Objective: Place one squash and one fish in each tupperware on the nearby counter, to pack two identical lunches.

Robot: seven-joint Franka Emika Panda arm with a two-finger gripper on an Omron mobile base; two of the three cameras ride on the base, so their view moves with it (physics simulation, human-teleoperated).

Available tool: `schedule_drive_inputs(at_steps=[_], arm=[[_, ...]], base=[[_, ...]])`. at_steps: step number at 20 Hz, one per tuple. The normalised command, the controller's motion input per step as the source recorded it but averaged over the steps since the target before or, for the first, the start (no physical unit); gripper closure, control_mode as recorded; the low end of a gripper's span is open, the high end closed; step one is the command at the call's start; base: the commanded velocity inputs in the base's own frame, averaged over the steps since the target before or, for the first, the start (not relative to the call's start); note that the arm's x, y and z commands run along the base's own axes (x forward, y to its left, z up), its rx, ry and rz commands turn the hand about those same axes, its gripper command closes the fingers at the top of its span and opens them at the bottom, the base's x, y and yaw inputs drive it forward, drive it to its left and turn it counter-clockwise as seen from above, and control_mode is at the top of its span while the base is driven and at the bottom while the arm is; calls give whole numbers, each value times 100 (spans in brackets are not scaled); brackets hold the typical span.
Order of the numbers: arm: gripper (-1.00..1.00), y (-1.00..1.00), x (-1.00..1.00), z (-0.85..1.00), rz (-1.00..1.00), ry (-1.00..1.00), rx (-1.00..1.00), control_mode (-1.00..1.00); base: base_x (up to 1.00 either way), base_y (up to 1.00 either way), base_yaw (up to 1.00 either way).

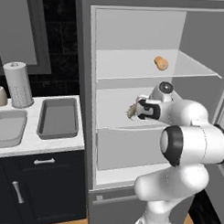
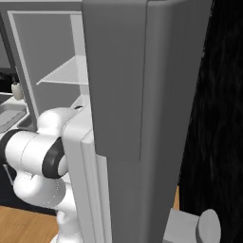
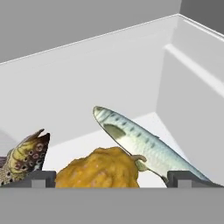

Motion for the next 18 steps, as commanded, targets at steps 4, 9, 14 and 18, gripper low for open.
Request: schedule_drive_inputs(at_steps=[4, 9, 14, 18], arm=[[-100, 0, -6, -48, 1, 0, 0, -100], [-100, 1, -13, -19, 2, -1, 1, -100], [-100, 1, -3, -9, 0, 0, 1, -100], [-100, 0, -17, -19, 0, 0, 0, -100]], base=[[0, 0, 0], [0, 0, 0], [0, 0, 0], [0, 0, 0]])
